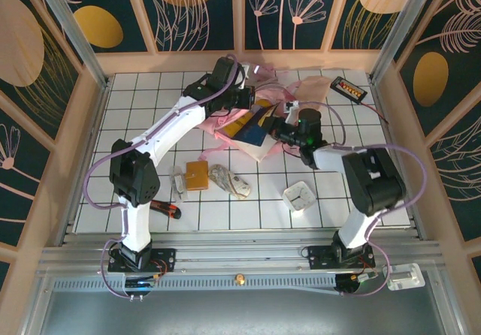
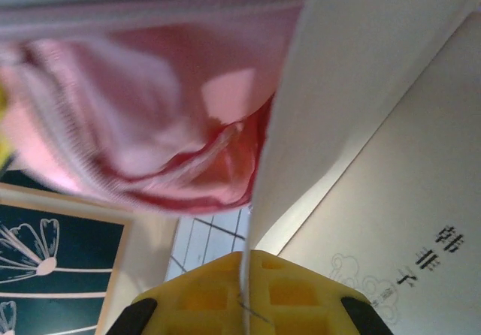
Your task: Pack the student bag
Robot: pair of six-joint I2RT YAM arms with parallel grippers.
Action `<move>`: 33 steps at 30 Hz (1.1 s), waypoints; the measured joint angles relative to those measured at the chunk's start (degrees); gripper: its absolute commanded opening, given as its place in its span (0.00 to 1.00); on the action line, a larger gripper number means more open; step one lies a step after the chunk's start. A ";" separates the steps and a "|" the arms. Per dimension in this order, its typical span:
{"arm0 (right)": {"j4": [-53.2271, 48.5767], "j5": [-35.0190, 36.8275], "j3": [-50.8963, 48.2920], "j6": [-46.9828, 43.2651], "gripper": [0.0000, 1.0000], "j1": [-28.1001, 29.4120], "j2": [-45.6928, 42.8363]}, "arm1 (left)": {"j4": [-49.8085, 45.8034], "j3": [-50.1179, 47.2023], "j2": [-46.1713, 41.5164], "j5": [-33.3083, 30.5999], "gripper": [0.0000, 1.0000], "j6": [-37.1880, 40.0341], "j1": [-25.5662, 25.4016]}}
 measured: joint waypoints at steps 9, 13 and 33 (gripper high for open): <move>10.47 0.33 9.84 4.07 0.00 0.22 15.26 | 3.56 -6.01 -3.50 1.88 0.01 -0.96 0.00; 8.37 1.38 15.23 3.87 0.00 0.37 19.26 | 5.14 -7.93 -4.59 2.69 0.01 -1.38 0.07; -20.96 5.44 24.68 -1.38 0.77 2.62 16.90 | 9.22 -12.11 -6.64 4.46 0.03 -2.29 0.37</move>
